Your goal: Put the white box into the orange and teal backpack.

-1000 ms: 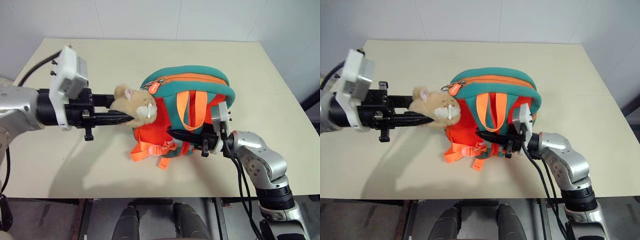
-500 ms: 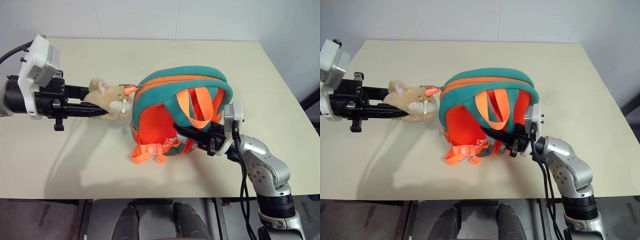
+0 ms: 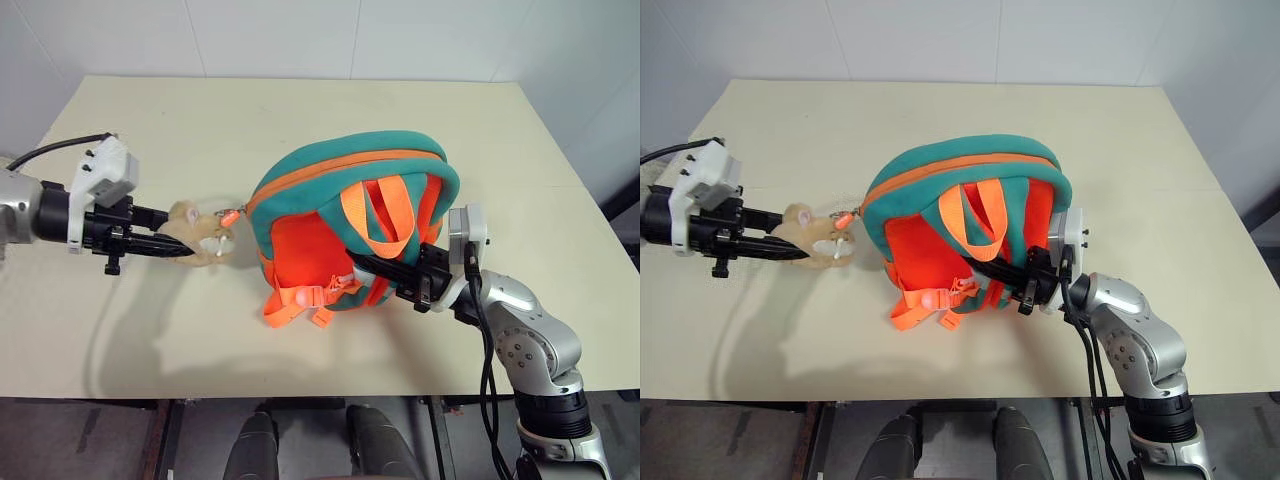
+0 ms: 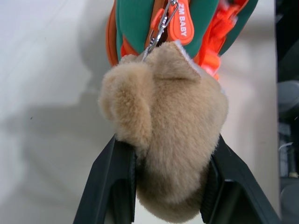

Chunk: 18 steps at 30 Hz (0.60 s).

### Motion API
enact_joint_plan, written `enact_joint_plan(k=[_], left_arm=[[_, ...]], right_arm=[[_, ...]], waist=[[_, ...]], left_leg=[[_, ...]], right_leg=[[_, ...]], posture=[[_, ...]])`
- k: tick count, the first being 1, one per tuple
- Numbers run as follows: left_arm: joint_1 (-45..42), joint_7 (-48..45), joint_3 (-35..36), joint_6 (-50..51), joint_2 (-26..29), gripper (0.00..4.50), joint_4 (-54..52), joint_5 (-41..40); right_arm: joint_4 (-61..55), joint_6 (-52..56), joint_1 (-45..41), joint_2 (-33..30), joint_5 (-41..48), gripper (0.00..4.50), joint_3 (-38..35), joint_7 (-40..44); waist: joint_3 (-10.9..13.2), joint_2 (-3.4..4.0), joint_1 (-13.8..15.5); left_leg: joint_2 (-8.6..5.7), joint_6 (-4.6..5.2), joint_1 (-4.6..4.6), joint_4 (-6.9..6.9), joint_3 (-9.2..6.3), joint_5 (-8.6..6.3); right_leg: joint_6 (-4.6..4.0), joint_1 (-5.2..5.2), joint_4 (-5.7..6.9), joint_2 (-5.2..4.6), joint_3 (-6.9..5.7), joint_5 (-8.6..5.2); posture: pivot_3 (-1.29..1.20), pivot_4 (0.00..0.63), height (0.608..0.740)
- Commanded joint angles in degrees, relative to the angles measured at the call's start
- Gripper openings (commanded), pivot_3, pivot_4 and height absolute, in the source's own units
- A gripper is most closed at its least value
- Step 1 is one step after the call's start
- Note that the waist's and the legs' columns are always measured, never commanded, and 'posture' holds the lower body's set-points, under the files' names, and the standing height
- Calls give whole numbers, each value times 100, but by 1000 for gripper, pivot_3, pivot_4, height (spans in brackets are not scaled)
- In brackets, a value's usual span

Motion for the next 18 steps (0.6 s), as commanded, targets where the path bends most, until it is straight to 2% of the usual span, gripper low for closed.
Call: enact_joint_plan(k=[1, 12, 18], left_arm=[[-184, 53, -208, -160, -213, 1228, 303, 480], [-195, -161, -1013, -618, -1176, 1227, 944, 1359], [-291, 15, -816, -746, -1401, 1227, 1111, 1468]], right_arm=[[-197, -76, 28, -61, 98, 0, -105, 8], [-148, 11, -62, -186, 68, 0, -53, -12], [-178, 176, -125, -384, -30, 0, -26, -66]], waist=[[0, 0, 3], [0, 0, 5], [-1, -1, 10]], left_leg=[[1, 0, 0, 0, -1, 0], [0, 1, 1, 0, -2, 1], [0, 2, 2, 4, -3, 1]], right_leg=[[0, 0, 1, 0, -2, 0], [63, 0, 12, 1, -3, 32], [84, 0, 18, 1, -4, 43]], posture=[[0, 150, 740], [0, 150, 740], [0, 150, 740]])
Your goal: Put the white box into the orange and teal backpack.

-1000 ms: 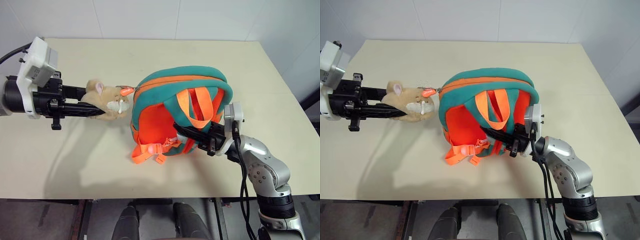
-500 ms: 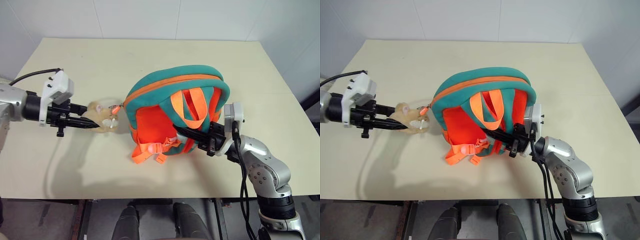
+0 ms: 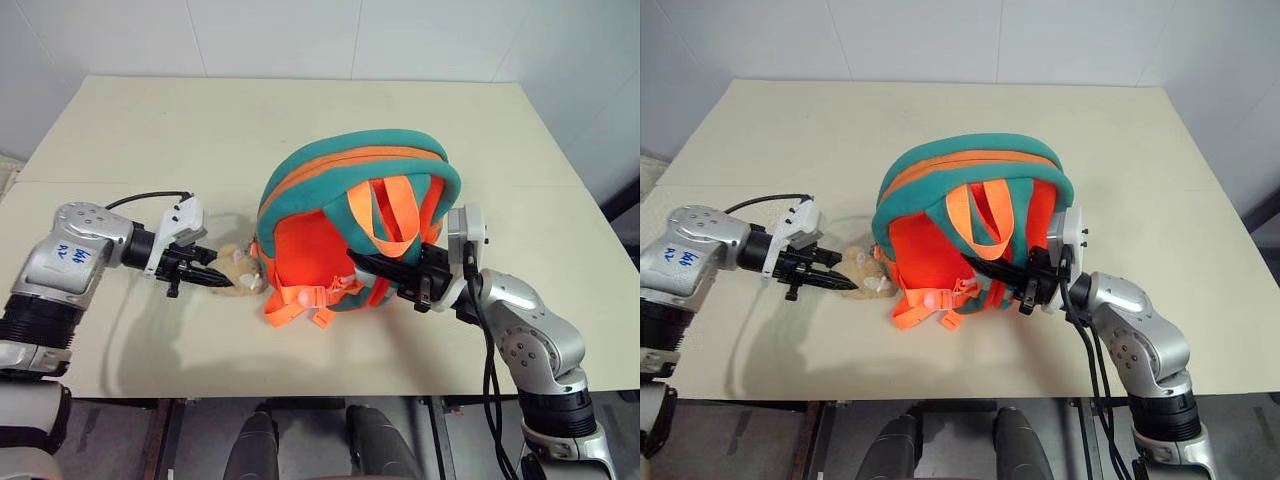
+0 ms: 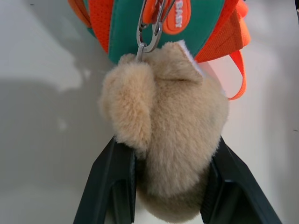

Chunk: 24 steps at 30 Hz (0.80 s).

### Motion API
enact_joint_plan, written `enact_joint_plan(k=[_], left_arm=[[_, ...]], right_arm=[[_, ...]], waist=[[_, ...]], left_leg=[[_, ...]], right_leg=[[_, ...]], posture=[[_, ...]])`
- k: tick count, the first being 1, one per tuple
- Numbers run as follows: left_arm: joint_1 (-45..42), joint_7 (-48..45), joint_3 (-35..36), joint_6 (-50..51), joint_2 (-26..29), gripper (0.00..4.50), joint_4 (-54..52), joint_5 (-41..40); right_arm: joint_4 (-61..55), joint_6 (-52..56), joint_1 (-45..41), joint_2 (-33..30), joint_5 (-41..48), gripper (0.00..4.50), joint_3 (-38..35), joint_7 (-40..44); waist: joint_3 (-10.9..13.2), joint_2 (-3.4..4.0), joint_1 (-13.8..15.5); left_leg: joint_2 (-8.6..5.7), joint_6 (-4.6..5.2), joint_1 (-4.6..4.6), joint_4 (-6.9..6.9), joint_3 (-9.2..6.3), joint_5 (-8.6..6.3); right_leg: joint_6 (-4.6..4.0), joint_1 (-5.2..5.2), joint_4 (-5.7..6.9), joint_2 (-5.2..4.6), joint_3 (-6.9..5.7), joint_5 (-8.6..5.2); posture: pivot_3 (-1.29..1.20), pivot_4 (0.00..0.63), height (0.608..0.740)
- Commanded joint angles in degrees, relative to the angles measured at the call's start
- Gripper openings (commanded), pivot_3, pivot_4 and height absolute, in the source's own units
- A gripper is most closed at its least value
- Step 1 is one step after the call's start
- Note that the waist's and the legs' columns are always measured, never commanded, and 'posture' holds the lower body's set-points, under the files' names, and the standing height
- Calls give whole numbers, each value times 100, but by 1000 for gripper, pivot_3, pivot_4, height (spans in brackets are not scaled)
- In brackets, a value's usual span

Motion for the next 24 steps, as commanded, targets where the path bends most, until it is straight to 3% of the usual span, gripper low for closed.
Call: enact_joint_plan(k=[1, 8, 9, 11, 16, 20, 24], left_arm=[[-141, 153, 280, -13, -22, 1227, 138, 107], [89, 146, 964, 210, 16, 3535, -238, -341], [157, 151, 1057, 286, 49, 3838, -339, -393], [265, 208, 1248, 508, 90, 4477, -552, -516], [410, 429, 1815, 933, 130, 4500, -917, -897], [775, 661, 2249, 663, 197, 4500, -1114, -875], [1177, 576, 2630, 492, 340, 4500, -1158, -959]], right_arm=[[-159, 178, -127, -234, -84, 0, -7, -130], [-234, 741, -211, -745, -14, 0, 54, -48], [-265, 918, -230, -957, -57, 673, 121, 19], [-282, 1019, -261, -1121, -28, 1258, 98, 61], [-296, 974, -394, -1274, 81, 2896, -203, 100], [-340, 963, -244, -1615, 59, 4307, -443, 190], [-236, 784, 103, -2125, -83, 4474, -810, 538]], waist=[[0, 0, 7], [1, 1, 9], [1, 2, 12], [0, -1, 15], [0, -1, 14], [0, 0, 15], [1, 0, 18]], left_leg=[[0, 0, 0, 0, -1, 0], [0, 0, -2, 10, -1, 0], [-1, 0, -2, 10, 0, 0], [0, 1, -2, 9, -1, -1], [-1, 2, -3, 14, -3, -1], [-1, 2, -3, 14, -3, -1], [-1, 3, -3, 10, -2, -3]], right_leg=[[0, 0, 1, 0, 0, 0], [0, 1, 1, -1, -1, 0], [0, 1, 1, -2, 0, 0], [-1, 1, 1, -2, -2, 0], [-2, 3, 1, -2, -4, -1], [-3, 4, -3, -3, -4, -1], [-3, 4, -7, -4, -4, -2]], posture=[[0, 150, 740], [0, 150, 740], [0, 150, 740], [0, 150, 740], [0, 150, 740], [0, 150, 740], [0, 150, 740]])
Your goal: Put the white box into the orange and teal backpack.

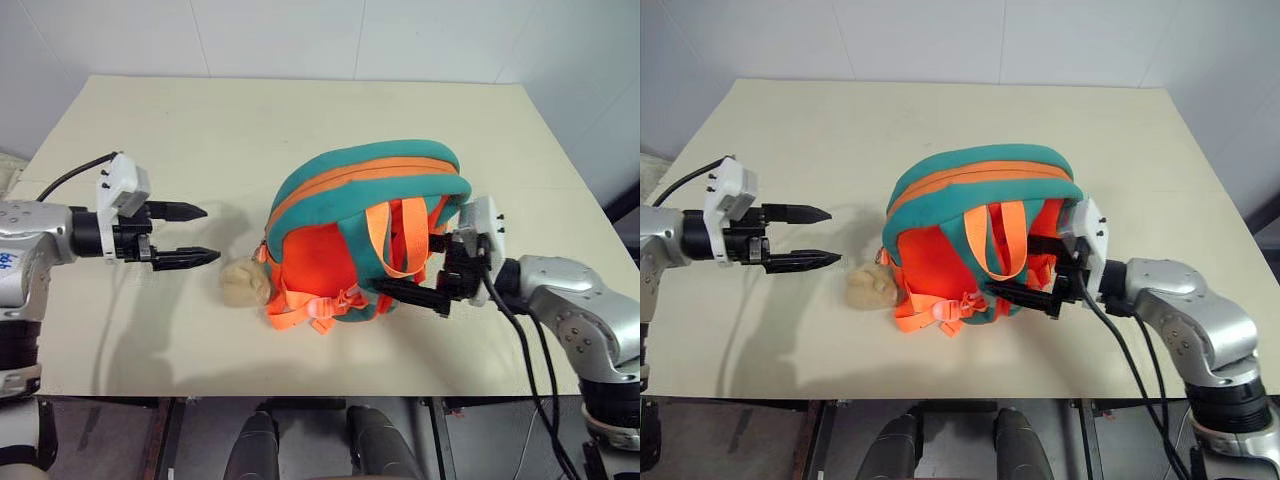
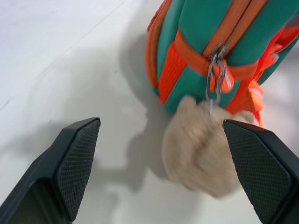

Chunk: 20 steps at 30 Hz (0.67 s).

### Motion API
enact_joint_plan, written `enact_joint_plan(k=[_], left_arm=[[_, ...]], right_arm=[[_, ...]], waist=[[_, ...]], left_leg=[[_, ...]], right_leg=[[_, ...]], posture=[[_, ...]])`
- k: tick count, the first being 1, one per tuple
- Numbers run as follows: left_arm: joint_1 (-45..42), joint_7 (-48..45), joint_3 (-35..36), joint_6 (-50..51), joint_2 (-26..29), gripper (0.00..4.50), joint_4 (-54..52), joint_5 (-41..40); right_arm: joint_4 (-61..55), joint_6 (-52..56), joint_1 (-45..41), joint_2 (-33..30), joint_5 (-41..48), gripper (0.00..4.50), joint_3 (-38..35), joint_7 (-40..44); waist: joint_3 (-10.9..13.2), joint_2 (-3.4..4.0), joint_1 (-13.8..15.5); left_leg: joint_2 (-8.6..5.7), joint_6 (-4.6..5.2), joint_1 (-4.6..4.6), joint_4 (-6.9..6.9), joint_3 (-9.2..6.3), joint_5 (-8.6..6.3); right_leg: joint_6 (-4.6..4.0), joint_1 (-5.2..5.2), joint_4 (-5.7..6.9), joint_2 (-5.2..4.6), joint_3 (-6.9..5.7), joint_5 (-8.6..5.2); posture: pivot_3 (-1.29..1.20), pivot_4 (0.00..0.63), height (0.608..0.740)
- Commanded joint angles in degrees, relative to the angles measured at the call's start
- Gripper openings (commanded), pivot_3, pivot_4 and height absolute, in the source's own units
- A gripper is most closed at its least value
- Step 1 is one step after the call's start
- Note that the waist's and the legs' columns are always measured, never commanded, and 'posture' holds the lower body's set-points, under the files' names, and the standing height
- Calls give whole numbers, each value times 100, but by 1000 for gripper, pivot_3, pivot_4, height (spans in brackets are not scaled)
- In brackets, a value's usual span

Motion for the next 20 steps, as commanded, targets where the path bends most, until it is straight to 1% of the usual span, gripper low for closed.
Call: enact_joint_plan(k=[1, 3, 6, 9, 14, 20], left_arm=[[281, -94, 550, -367, 232, 4500, -103, -140], [466, -89, 767, -588, 219, 4500, -71, -173], [775, -114, 1048, -830, 207, 4500, -65, -221], [977, -233, 1300, -1151, 147, 4500, 59, -319], [960, -710, 1806, -1715, -205, 4500, 469, -942], [1177, -993, 1991, -1866, -263, 4500, 483, -1229]], right_arm=[[13, -293, 292, -514, -145, 4474, -529, 425], [242, -540, 547, -860, -335, 4474, -766, 724], [855, -1027, 935, -1354, -694, 4474, -1153, 1209], [1598, -1664, 1125, -1659, -1096, 4474, -1437, 1559], [2404, -2014, 805, -1581, -1136, 4474, -1784, 1496], [2571, -2055, 510, -1409, -1099, 4474, -1700, 1353]], waist=[[1, 1, 1], [1, 1, 7], [1, 1, 9], [1, 1, 2], [3, 8, -26], [3, 8, -33]], left_leg=[[0, 0, -1, 0, -1, -1], [-1, 1, -2, 0, 3, -2], [-1, 1, -2, 3, 4, -2], [-2, 1, 0, 8, 10, -2], [-2, 3, 5, 13, 15, -1], [-1, 3, 7, 12, 18, -1]], right_leg=[[-4, 0, -2, 0, -1, -2], [-47, 1, -8, -3, 1, -25], [-76, 3, -10, -4, 1, -40], [-77, 5, -10, -5, 4, -41], [-77, 9, -9, -5, 8, -38], [-73, 7, -5, -4, 14, -35]], posture=[[0, 150, 740], [0, 150, 740], [0, 150, 740], [0, 150, 740], [0, 150, 740], [0, 150, 740]])
